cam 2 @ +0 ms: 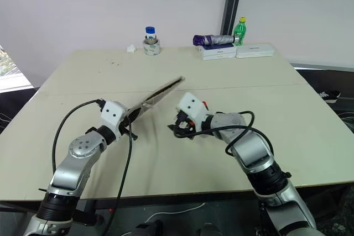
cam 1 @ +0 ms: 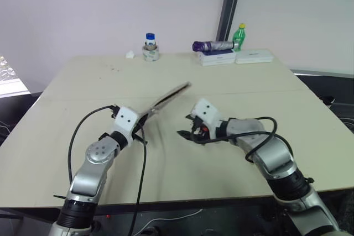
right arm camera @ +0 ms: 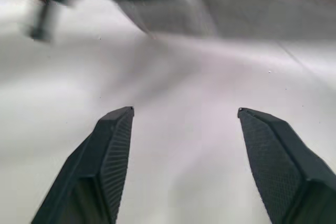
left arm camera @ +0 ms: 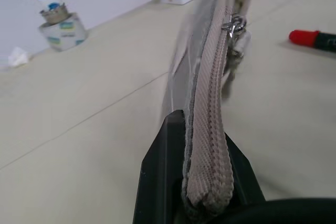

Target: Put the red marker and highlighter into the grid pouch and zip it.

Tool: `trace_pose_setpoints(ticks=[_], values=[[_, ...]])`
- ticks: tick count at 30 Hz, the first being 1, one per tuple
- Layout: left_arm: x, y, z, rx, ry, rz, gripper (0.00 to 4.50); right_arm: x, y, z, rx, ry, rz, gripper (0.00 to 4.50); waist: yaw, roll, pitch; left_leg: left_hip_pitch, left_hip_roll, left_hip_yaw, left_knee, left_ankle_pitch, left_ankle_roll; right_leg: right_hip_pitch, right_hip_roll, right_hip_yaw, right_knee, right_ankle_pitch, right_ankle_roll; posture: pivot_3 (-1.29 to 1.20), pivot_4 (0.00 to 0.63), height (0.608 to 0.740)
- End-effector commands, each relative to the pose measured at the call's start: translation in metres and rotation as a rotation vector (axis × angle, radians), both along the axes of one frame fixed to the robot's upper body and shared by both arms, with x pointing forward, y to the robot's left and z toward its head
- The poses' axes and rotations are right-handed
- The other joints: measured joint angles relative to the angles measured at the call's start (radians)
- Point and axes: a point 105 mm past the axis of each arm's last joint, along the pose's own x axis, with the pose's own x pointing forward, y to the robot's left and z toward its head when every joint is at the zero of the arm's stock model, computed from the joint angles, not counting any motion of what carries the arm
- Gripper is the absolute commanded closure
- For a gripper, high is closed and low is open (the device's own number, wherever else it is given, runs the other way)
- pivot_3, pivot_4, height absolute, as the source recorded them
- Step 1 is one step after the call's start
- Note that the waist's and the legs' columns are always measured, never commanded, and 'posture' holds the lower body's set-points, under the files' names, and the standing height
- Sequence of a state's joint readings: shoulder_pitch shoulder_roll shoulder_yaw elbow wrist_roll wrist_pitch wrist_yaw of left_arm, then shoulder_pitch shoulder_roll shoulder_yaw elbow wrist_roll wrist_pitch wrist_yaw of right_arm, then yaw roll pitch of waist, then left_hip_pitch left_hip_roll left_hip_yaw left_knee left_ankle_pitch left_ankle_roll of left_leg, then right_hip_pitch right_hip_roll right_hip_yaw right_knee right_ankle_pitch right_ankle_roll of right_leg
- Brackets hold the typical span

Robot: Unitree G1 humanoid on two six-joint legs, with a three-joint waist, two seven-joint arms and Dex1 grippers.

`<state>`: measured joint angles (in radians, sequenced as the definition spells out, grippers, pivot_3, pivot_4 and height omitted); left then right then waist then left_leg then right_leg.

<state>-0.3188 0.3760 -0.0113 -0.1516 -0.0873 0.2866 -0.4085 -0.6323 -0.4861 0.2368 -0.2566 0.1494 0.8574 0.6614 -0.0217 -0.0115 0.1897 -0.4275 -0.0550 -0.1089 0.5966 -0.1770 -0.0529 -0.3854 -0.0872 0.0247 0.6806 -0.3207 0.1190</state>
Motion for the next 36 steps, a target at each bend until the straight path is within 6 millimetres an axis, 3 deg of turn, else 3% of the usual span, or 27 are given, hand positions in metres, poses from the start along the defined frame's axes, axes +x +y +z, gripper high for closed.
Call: trace_pose_setpoints(ticks=[1,5,10,13,17,20,26,36], values=[[0.001,0.008,0.012,0.005,-0.063,0.024,4.50,0.027,-0.049,0.000,0.011,-0.010,-0.265,1.19,0.006,0.000,0.000,0.000,0.000,0.000,0.000,0.000,0.000,0.000,0.000,0.000,0.000,0.000,0.000,0.00,0.150,0.740],[0.001,0.008,0.006,0.010,-0.056,0.026,4.50,0.039,-0.078,-0.021,0.014,0.043,-0.419,1.19,0.007,0.000,0.000,0.000,0.000,0.000,0.000,0.000,0.000,0.000,0.000,0.000,0.000,0.000,0.000,0.00,0.150,0.740],[0.002,0.005,0.001,0.011,-0.055,0.028,4.50,0.037,-0.081,-0.042,0.053,0.130,-0.464,1.19,0.001,0.000,0.000,0.000,0.000,0.000,0.000,0.000,0.000,0.000,0.000,0.000,0.000,0.000,0.000,0.00,0.150,0.740],[0.002,0.003,-0.002,-0.003,-0.051,0.036,4.50,0.035,-0.080,-0.044,0.069,0.144,-0.464,2.06,0.003,0.000,0.000,0.000,0.000,0.000,0.000,0.000,0.000,0.001,0.000,0.000,0.000,0.000,0.000,0.00,0.150,0.740],[0.001,-0.001,-0.007,-0.012,-0.041,0.036,4.50,0.034,-0.080,-0.036,0.077,0.128,-0.450,4.08,0.004,0.000,0.000,0.000,0.000,0.000,0.000,0.000,0.000,0.001,0.000,0.000,0.000,0.000,0.000,0.00,0.150,0.740],[0.000,-0.003,-0.009,-0.012,-0.036,0.032,4.50,0.032,-0.078,-0.018,0.058,0.050,-0.390,4.10,0.005,0.000,0.000,0.000,0.000,0.000,0.000,0.000,0.000,0.001,0.000,0.000,0.000,0.000,0.000,0.00,0.150,0.740],[0.000,-0.007,-0.010,-0.013,-0.029,0.010,4.50,0.009,-0.071,0.035,-0.033,-0.178,-0.128,4.10,0.004,0.000,0.000,0.000,0.000,0.000,0.000,0.000,0.000,0.001,0.000,0.000,0.000,0.000,0.000,0.00,0.150,0.740],[0.002,-0.011,-0.009,-0.010,-0.028,-0.007,4.50,-0.006,-0.058,0.039,-0.096,-0.206,-0.008,4.10,0.007,0.000,0.000,0.000,0.000,0.000,0.001,0.000,0.000,0.002,0.000,0.000,-0.001,0.000,0.000,0.00,0.150,0.740]])
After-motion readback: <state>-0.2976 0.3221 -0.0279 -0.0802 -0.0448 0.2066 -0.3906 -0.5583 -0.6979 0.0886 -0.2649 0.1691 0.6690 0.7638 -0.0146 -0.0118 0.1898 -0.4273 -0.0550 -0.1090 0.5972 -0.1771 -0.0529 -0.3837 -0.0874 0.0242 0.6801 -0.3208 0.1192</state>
